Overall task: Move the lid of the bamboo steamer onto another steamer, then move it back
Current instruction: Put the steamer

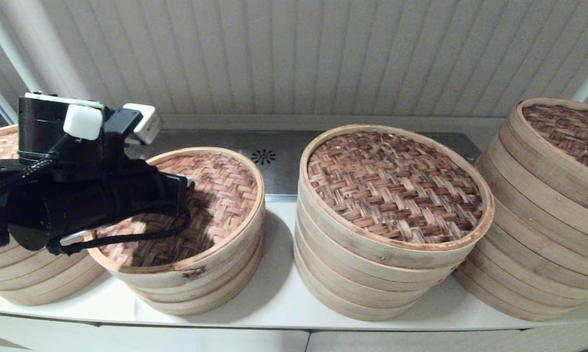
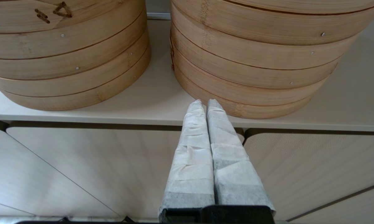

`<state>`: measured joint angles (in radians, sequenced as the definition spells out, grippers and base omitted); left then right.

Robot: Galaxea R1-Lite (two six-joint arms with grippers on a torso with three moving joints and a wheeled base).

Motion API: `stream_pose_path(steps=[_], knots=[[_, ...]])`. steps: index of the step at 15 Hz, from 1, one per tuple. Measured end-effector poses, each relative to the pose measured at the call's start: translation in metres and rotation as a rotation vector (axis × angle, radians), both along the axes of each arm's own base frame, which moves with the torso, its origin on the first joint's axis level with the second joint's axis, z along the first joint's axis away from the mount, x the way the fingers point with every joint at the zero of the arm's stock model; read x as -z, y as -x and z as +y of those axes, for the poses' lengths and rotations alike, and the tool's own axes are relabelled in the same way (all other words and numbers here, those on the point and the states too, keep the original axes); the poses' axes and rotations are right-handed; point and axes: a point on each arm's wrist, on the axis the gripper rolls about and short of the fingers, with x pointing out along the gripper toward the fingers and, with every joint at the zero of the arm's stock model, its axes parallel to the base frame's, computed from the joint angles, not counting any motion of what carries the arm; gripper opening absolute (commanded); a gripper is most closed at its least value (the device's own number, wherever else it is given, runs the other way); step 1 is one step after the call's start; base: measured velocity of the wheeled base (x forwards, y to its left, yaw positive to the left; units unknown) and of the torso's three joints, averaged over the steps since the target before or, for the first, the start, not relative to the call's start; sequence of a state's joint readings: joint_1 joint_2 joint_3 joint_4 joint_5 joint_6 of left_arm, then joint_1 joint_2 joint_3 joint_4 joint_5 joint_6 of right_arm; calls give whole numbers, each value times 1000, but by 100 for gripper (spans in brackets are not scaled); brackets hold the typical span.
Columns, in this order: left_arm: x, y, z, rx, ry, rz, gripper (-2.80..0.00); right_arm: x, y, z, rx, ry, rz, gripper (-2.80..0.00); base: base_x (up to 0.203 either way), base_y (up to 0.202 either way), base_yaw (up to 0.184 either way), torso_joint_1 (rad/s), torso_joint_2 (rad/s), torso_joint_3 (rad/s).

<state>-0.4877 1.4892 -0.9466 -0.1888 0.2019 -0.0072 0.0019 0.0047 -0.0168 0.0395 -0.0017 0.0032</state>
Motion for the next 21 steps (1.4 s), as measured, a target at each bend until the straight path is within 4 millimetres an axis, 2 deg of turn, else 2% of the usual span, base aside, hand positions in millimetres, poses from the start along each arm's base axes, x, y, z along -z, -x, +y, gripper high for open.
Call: stream_pose_path(steps=[8, 15, 21], knots=[[13, 2, 1, -4, -15, 31, -280, 0, 0, 0, 0, 3, 0, -280, 0, 0, 0, 0, 0, 0], [0, -9, 6, -39, 12, -34, -280, 0, 0, 0, 0, 3, 1, -280, 0, 0, 0, 0, 0, 0], [8, -15, 10, -61, 4, -16, -280, 0, 0, 0, -1, 3, 0, -280, 0, 0, 0, 0, 0, 0]])
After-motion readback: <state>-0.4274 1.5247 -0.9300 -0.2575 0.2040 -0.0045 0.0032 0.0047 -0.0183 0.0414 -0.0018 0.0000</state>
